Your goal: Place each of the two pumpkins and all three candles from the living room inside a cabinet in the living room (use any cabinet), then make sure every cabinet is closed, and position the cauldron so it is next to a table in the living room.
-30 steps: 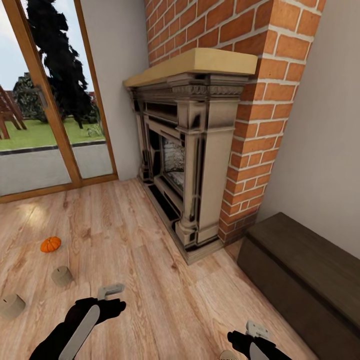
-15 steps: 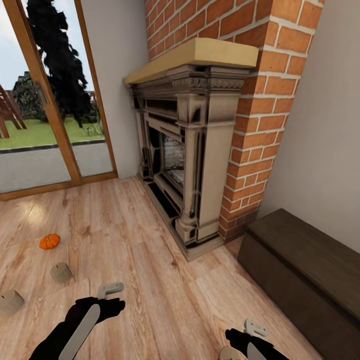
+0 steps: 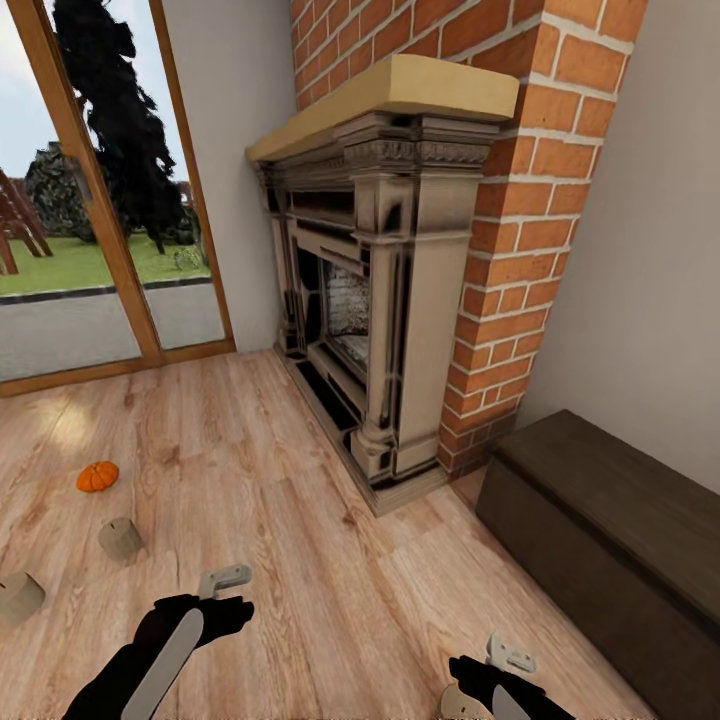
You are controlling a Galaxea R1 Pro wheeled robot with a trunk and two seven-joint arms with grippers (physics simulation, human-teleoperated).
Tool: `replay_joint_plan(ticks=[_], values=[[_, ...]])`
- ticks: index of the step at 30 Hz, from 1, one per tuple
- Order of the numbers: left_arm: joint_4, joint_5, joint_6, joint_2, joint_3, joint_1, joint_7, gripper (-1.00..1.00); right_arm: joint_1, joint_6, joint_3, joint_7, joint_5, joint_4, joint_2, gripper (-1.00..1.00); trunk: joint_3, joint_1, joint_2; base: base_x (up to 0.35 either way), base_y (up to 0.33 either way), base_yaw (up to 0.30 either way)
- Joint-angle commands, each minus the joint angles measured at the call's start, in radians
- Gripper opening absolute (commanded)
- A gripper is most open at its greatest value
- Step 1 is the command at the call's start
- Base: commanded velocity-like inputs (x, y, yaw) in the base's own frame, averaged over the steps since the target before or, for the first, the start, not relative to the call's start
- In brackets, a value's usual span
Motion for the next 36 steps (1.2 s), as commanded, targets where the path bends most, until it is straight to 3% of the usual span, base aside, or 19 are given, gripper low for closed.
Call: replay_joint_plan(ticks=[1,23,31,36], values=[[-0.001,0.010,0.001,0.001,-0.003,-0.001,0.010,1.00,0.000,0.006,0.008,-0.007,-0.007,-0.003,-0.001,1.00,-0.004,0.004,-0.008,0.000,0.000,0.000],[-0.001,0.010,0.001,-0.004,-0.003,-0.001,0.009,1.00,0.000,0.004,0.009,-0.007,-0.007,-0.002,-0.001,1.00,-0.073,0.088,-0.162,0.000,0.000,0.000],[-0.046,0.041,0.033,-0.029,-0.005,0.000,-0.010,1.00,0.001,-0.009,0.013,0.002,-0.007,-0.002,0.000,1.00,-0.073,0.088,-0.161,0.000,0.000,0.000],[-0.074,0.072,0.060,-0.049,-0.006,-0.001,-0.015,1.00,0.001,-0.034,0.013,0.013,-0.009,0.001,0.001,1.00,-0.089,0.107,-0.196,0.000,0.000,0.000]])
